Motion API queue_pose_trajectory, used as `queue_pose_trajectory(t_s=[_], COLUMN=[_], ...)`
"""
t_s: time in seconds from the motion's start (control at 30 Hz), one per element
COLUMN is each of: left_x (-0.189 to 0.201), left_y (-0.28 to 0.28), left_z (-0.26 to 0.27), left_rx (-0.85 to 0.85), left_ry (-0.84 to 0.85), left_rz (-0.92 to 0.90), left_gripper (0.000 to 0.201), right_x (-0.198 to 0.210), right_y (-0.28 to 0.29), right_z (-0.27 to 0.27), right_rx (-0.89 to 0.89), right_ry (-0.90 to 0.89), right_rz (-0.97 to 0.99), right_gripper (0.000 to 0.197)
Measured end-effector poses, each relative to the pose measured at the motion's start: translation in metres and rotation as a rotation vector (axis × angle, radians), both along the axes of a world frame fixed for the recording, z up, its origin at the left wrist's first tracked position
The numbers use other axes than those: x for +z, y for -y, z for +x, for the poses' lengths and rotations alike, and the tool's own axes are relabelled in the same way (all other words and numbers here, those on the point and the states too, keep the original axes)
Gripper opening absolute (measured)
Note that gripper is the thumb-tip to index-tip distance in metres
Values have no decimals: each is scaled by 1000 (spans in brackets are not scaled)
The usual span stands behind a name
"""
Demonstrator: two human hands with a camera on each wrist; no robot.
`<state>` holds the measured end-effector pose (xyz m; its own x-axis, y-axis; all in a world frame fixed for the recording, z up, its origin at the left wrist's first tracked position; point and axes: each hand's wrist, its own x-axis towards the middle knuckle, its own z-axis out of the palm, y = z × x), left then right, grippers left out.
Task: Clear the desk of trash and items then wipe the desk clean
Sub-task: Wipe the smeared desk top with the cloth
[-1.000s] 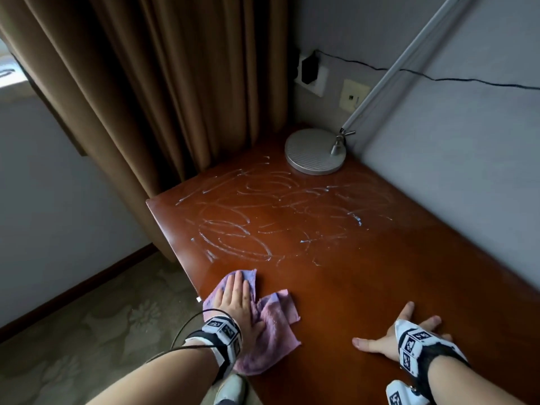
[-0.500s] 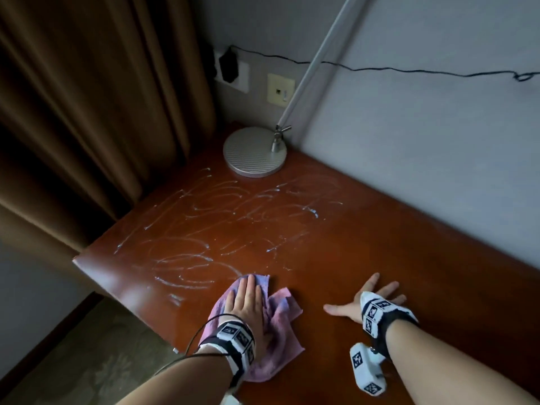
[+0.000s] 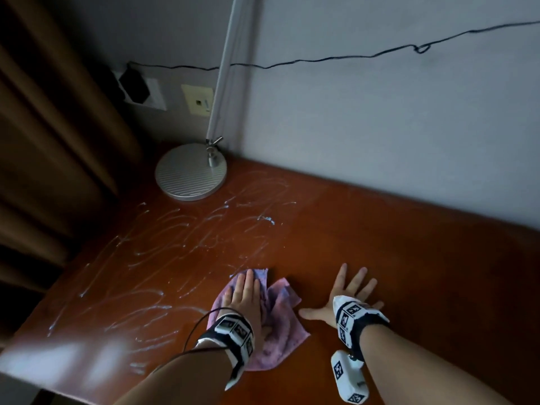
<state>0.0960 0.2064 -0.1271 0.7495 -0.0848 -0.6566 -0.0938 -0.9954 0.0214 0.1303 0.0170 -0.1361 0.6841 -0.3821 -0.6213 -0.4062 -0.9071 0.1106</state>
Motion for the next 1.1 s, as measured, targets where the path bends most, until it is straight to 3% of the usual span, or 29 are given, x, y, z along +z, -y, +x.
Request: queue_pose_trajectory(t_s=[0.13,0.27,0.3,0.33,0.4,0.47,0.63,0.73,0.9,1.03,1.1], left_x=[0,5,6,7,7,6,-1,0,7,1,-6], left_y=[19,34,33,30,22,15,24,32,32,34,46], left_z=[42,66,63,60,54,51,80,102,92,111,140], left_rx=[-6,-20,-29,-42,-62,-73,-48,-55,-123,-127,-110], left_ry=[27,42,45,43,26,14,7,21,4,45,77], left_rz=[-13,15,20,25,29,26,26,36,80,79,55], left_gripper=[99,97,97,97,101,104,106,104,100,105,107], right_x=[-10,-11,-9,-6,-5,-2,-9,-7,-1,0,-2], right_y=[6,-5,-4,-1,12,23,20,17,19,19,23], right_z=[0,-7,-5,-1,13,29,46,45,45,46,50], right_rx=[-19,-38,-36,-37,32,82,63,41,51,19,24], right_ry=[47,406,407,327,119,28,67,112,47,93,26], right_rz=[11,-25,-6,12,29,50,-10,-60,5,12,50], right_gripper=[158,111,108,113,146,159,151,131,155,118,133])
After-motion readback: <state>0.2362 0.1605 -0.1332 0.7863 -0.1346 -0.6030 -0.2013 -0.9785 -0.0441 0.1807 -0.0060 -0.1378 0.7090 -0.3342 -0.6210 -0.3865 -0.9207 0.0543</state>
